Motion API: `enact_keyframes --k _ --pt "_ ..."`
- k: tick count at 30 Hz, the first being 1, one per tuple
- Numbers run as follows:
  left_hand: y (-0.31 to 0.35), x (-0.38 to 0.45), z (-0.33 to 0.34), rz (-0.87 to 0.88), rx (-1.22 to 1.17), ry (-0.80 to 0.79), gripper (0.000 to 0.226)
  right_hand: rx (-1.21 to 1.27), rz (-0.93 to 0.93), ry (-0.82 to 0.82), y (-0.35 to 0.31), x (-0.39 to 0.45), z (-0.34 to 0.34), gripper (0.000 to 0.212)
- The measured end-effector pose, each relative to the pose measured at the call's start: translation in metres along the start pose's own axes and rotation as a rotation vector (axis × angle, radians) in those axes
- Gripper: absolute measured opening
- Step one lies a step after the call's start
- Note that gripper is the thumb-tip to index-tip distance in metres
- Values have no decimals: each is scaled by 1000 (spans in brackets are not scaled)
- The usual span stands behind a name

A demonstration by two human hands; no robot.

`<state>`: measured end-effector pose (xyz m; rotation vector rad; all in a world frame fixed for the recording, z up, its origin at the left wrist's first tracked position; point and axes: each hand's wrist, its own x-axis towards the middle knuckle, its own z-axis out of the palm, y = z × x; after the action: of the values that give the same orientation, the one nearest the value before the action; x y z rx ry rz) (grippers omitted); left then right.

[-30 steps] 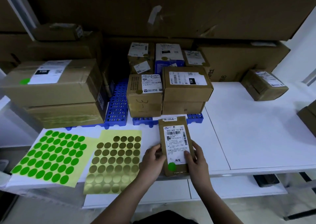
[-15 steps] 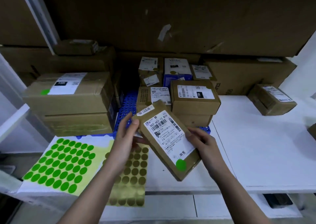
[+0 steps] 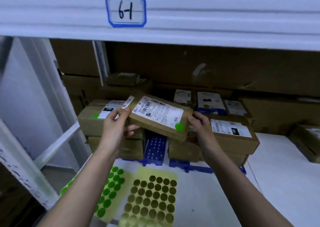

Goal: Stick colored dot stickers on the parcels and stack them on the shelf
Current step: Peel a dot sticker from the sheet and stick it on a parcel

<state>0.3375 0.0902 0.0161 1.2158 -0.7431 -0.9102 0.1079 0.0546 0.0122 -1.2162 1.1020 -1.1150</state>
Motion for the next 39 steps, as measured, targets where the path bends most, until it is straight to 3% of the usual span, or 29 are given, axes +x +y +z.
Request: enact_keyframes --k 6,10,13,16,22,30,39 --pt "27 34 -37 78 89 87 45 -140 -147 -109 -12 22 71 62" --pt "39 60 -62 177 385 145 47 -205 -217 -84 -20 45 111 65" --pt "48 78 -80 156 483 181 37 -331 -178 -77 -29 63 138 65" --pt "49 101 -102 135 583 225 53 -429 -130 -97 -32 81 162 64" --pt "42 126 -124 103 610 211 65 -518 -119 -83 -21 95 187 86" --pt "39 129 -122 78 688 163 62 -825 -154 12 -9 94 191 76" --pt "24 139 -116 20 676 134 63 -795 -88 -20 -2 95 192 81"
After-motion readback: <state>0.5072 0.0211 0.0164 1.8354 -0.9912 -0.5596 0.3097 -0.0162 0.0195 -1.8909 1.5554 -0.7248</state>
